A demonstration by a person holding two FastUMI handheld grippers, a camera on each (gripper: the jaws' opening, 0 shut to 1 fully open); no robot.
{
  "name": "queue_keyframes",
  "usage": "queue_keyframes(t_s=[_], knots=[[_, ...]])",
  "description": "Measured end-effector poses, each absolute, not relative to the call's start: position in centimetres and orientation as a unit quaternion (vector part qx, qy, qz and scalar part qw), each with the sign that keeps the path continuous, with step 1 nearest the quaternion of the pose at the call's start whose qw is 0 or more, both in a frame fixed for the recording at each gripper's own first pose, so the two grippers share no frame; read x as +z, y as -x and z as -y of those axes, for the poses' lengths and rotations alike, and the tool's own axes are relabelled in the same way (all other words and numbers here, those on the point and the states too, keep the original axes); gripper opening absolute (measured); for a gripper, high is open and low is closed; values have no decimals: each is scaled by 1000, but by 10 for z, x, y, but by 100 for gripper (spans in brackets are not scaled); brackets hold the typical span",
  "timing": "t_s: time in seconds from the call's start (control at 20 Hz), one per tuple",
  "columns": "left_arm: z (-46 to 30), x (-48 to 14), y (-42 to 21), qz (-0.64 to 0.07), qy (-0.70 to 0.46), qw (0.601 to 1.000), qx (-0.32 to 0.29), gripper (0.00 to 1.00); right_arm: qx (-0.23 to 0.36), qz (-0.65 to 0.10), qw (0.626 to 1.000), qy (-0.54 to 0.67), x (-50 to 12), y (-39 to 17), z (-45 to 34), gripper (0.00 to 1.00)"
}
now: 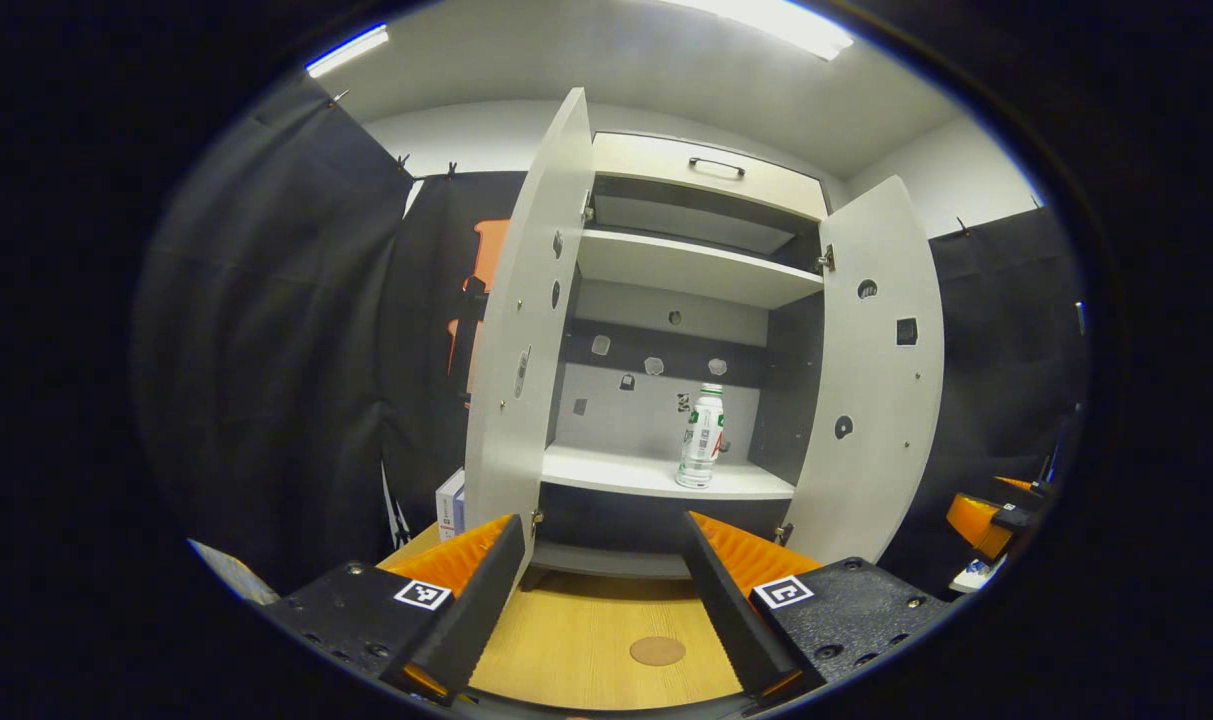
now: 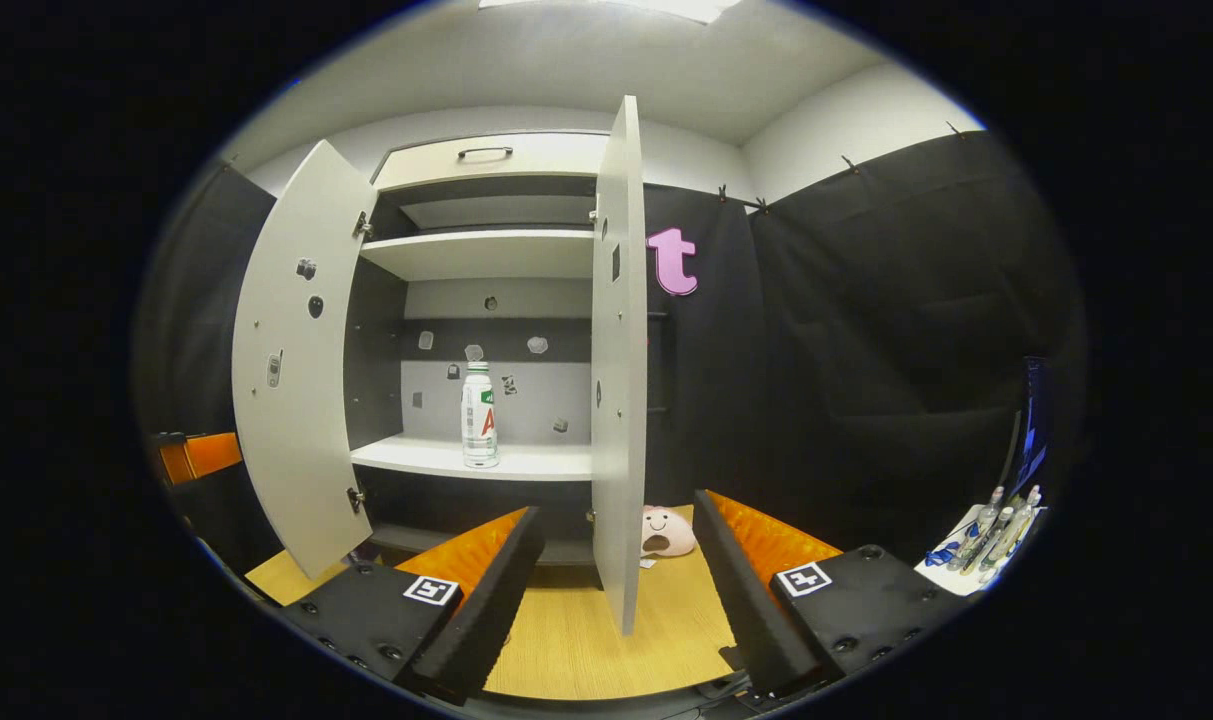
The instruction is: Grasp the bottle in the cabinet with the left hand and place it on the coaster, then close the right door with the right hand and the left door with the left hand.
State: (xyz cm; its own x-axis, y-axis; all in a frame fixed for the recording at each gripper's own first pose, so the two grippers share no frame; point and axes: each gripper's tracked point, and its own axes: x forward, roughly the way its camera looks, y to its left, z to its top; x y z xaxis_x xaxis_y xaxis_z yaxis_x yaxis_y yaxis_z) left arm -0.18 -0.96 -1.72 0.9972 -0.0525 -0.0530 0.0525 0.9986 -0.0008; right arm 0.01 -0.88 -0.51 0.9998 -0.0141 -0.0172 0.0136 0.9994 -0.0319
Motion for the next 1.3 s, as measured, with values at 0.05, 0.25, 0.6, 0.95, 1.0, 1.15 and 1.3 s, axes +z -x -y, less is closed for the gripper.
queue_keyframes(t_s=[0.05,0.25,0.6,0.95,1.0,1.15,1.3], knots=[[11,-18,2,-28,-1,999,-27,95,-9,-9,1000,17,-6,0,10,99],[24,-19,-4,-28,2,999,-34,95,-14,-11,1000,20,-5,4,16,99],[62,-23,-37,-26,-16,998,-51,95,-16,-15,1000,19,-3,-2,23,99],[108,-27,-97,-17,-32,997,-67,95,-4,-33,999,17,-11,-17,34,99],[115,-28,-107,-16,-33,997,-68,95,-2,-34,999,17,-11,-20,37,99],[130,-31,-140,-15,-34,997,-71,95,0,-36,999,15,-10,-29,42,99],[146,-38,-173,-20,-34,997,-72,95,0,-33,999,15,-5,-39,47,99]])
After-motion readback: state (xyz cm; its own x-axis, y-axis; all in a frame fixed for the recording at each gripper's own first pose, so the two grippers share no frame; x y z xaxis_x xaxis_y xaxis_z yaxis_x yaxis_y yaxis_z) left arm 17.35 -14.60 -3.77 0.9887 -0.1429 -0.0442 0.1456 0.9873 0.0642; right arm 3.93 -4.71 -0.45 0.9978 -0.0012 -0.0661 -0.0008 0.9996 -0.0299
